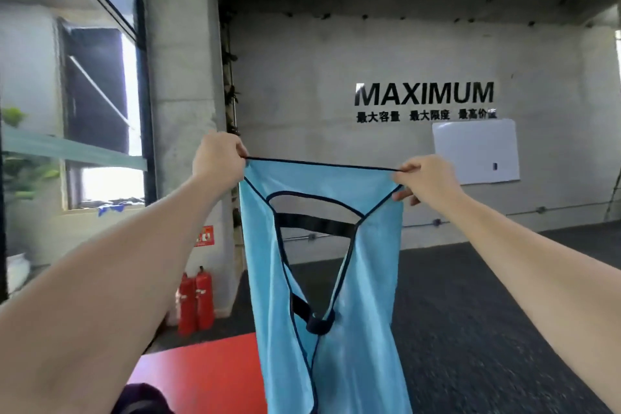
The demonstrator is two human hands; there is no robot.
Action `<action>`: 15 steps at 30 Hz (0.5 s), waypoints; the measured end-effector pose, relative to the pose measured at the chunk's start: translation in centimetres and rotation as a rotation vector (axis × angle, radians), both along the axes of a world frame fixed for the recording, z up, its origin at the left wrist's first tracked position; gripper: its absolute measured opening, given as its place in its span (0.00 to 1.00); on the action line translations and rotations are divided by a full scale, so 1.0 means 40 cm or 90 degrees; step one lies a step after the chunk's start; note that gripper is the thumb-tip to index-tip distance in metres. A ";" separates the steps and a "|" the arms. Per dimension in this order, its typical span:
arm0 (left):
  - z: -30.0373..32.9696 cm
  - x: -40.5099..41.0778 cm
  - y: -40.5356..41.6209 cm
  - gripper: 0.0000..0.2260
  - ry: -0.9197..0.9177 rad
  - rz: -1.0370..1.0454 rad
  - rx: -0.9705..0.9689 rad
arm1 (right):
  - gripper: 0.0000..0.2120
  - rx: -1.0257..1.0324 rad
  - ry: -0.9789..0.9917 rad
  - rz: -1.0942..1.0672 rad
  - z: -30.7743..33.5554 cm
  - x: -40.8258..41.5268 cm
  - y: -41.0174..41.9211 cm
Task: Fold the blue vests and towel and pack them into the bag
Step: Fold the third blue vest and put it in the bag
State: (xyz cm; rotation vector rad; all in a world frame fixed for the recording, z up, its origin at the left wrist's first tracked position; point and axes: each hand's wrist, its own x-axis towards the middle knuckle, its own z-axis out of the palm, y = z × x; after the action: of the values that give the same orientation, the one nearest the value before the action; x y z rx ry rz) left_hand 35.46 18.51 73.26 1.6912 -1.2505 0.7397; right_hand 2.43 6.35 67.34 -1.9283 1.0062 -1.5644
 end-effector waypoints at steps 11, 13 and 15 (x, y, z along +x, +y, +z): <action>-0.240 0.381 -0.101 0.05 0.166 0.015 0.117 | 0.04 0.159 -0.021 0.160 -0.145 0.437 -0.148; -0.287 0.430 -0.152 0.05 0.162 0.005 0.107 | 0.04 0.180 -0.029 0.185 -0.176 0.506 -0.190; -0.331 0.474 -0.206 0.08 0.165 -0.001 0.109 | 0.04 0.198 -0.032 0.191 -0.211 0.571 -0.238</action>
State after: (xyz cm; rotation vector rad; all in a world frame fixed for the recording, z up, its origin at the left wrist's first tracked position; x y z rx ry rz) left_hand 54.43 10.29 60.02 1.8565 -1.1581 0.4054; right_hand 25.28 -3.15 58.89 -1.7226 0.8367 -1.2042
